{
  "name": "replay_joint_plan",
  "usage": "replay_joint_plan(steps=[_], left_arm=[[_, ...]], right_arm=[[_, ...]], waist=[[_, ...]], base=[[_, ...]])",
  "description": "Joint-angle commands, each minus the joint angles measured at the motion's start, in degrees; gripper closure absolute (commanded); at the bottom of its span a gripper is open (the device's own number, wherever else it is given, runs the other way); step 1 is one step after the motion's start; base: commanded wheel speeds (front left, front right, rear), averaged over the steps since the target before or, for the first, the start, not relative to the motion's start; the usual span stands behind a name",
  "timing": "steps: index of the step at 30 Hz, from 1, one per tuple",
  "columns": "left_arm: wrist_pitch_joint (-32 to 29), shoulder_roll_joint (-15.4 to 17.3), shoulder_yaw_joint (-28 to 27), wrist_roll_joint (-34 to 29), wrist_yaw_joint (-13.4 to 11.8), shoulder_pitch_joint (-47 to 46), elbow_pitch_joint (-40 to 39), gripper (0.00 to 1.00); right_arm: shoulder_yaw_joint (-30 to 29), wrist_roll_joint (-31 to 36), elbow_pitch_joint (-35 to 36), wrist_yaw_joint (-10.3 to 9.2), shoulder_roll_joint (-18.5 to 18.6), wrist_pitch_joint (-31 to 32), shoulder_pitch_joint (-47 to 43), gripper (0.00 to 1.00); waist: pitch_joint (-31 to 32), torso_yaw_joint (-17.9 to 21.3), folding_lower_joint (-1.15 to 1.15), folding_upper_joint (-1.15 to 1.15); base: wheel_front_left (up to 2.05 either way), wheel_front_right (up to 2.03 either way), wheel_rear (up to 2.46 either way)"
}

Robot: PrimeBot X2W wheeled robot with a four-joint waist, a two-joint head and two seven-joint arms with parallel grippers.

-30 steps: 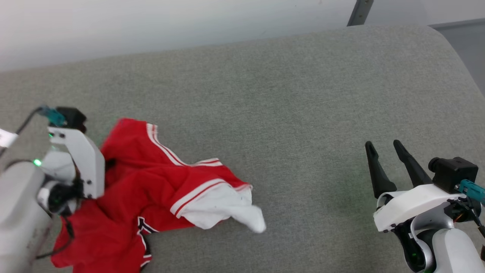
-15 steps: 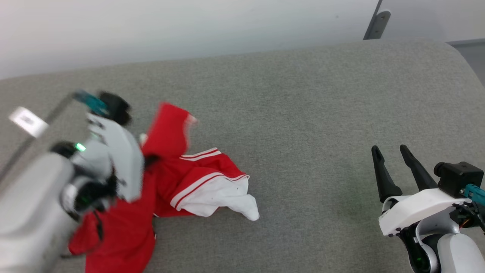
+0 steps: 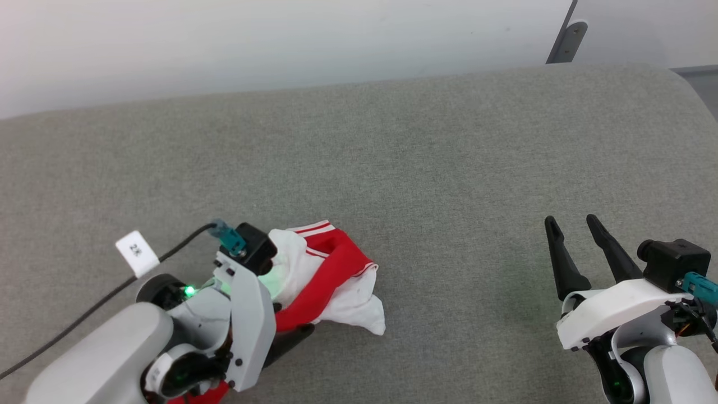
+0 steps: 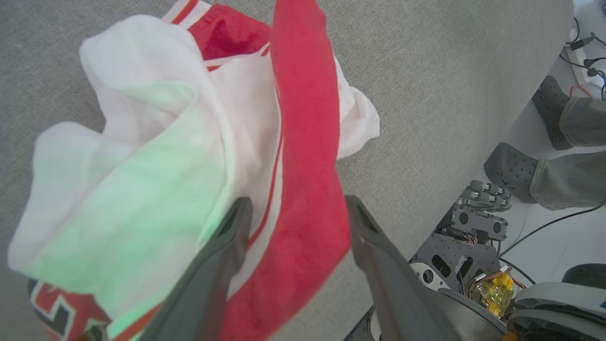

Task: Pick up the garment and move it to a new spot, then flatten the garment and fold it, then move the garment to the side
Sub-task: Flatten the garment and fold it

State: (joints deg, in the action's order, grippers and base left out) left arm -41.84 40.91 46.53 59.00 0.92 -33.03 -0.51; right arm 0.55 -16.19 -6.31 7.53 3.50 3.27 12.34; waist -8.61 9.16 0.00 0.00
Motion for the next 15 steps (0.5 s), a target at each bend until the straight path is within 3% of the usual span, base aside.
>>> replay_joint_plan(steps=[1, 12, 15], left_arm=[[0.21, 0.55, -0.47, 0.61, -0.13, 0.59, -0.26, 0.0], [-0.06, 4.87, -3.79, 0.15, -1.04, -2.47, -3.89, 0.0], [1.62, 4.44, -4.34, -0.19, -0.38, -2.8, -1.87, 0.0]], right_arm=[[0.21, -0.35, -0.14, -0.08, 0.1, -0.25, 0.22, 0.0], [0.68, -0.85, -0.02, -0.08, 0.99, -0.92, -1.44, 0.0], [0.85, -1.04, 0.09, -0.08, 1.21, -1.43, -1.75, 0.0]], waist=[[0.47, 0.12, 0.0, 0.0], [3.23, 0.33, 0.0, 0.0], [3.69, 0.52, 0.0, 0.0]], base=[[0.0, 0.0, 0.0], [0.0, 0.0, 0.0], [0.0, 0.0, 0.0]])
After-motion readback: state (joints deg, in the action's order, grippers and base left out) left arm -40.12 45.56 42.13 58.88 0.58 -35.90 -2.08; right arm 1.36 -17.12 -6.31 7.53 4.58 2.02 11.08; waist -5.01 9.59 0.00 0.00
